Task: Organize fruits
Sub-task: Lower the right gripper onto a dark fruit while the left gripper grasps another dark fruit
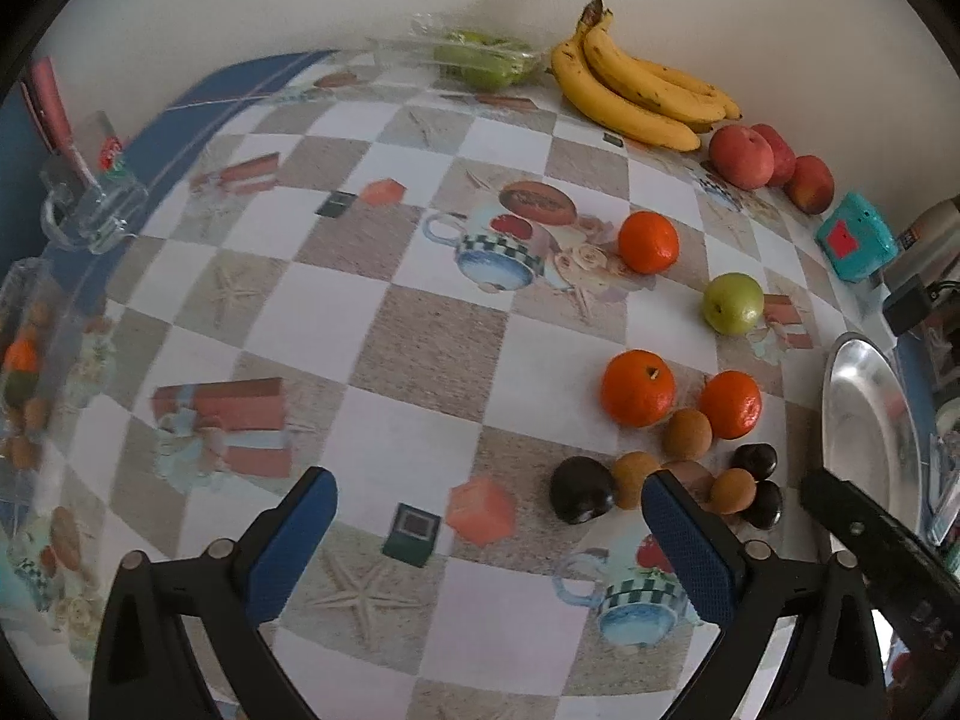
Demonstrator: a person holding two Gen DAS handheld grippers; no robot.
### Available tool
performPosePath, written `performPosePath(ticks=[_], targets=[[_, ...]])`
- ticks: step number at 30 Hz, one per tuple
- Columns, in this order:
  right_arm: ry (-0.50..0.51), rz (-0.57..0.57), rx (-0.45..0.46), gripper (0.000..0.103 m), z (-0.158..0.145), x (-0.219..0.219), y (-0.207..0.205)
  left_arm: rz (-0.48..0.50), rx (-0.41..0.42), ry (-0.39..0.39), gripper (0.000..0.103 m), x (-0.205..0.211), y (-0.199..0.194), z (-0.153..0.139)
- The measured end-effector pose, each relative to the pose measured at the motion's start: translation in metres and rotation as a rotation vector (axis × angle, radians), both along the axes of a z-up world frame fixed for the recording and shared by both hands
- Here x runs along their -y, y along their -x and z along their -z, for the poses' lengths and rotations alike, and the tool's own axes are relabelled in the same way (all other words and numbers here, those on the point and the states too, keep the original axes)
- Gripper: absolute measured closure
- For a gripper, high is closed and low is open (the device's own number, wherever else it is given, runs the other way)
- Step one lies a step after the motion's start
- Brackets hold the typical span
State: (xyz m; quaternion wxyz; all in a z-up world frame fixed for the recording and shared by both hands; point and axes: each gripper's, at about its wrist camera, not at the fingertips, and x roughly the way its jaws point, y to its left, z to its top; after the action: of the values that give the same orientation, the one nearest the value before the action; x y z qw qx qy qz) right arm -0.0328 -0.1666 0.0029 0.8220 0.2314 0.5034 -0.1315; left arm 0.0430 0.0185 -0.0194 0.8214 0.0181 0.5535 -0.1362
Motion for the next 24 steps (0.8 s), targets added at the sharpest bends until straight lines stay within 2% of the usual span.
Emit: performPosePath(ticks=[7, 11, 13, 18, 24], targets=[[-0.024, 0.009, -0.049, 0.056, 0.014, 0.005, -0.007, 0.024, -0.06, 0.06, 0.021, 0.009, -0.005, 0.01], [-0.028, 0.0, -0.061, 0.056, 0.017, 0.005, -0.008, 0.012, -0.108, 0.114, 0.025, 0.007, -0.007, 0.016], [-0.033, -0.005, -0.067, 0.06, 0.018, 0.004, -0.008, 0.014, -0.129, 0.148, 0.035, 0.006, -0.008, 0.017], [-0.065, -0.002, -0.08, 0.061, 0.025, 0.005, -0.007, 0.022, -0.169, 0.189, 0.051, 0.008, -0.008, 0.022], [-0.074, 0.004, -0.087, 0.066, 0.029, 0.006, -0.007, 0.002, -0.202, 0.243, 0.057, 0.005, -0.01, 0.026]])
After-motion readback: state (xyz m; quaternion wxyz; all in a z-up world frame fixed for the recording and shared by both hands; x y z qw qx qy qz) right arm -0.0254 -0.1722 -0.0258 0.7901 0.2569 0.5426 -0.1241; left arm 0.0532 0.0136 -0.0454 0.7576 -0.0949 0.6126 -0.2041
